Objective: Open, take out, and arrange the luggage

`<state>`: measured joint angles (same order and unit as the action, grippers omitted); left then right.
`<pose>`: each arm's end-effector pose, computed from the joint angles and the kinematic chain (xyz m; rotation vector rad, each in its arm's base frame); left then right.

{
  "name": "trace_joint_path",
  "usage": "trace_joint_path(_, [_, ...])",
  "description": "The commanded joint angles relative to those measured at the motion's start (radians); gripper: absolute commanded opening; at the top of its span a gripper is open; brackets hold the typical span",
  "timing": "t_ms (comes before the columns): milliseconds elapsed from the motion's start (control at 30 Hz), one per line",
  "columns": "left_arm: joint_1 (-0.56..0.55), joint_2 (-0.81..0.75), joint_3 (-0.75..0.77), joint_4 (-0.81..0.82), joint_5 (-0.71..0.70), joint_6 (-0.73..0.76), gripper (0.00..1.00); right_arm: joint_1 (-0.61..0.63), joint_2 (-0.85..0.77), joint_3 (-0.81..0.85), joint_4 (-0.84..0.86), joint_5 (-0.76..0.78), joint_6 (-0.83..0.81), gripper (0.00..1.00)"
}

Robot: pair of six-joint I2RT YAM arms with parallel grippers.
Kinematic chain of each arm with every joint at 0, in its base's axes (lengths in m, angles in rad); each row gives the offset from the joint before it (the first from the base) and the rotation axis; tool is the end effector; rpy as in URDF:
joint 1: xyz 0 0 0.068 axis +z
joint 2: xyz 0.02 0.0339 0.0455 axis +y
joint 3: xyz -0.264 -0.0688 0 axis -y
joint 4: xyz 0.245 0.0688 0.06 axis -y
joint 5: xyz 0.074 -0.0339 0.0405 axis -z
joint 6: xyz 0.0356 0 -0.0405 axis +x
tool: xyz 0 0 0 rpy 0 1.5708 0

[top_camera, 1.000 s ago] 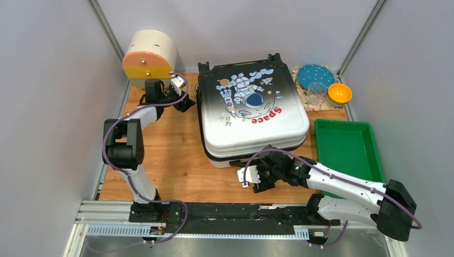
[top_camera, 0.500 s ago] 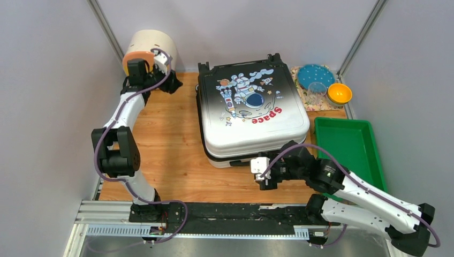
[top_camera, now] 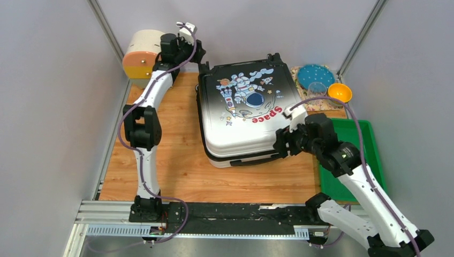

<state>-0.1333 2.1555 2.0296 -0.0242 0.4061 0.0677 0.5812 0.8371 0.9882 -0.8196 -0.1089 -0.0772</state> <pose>0.5153 -0.0833 0.3464 0.4696 1.6595 -0.3974 0.1335 0.0923 0.3380 -0.7883 2.1225 0.3929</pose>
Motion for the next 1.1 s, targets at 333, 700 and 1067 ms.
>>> trace_joint_path(333, [-0.092,0.170,0.055,0.138,-0.059,-0.014,0.75,-0.415,-0.013,0.078,-0.234,-0.103,0.329,0.72])
trace_joint_path(700, [-0.167,0.141,-0.061,-0.032,-0.150,0.398,0.81,-0.564,0.069,0.004,-0.245,-0.363,0.435,0.73])
trace_joint_path(1067, [-0.158,-0.118,-0.422,-0.167,-0.084,0.560,0.81,-0.566,0.227,-0.016,0.019,-0.423,0.490,0.74])
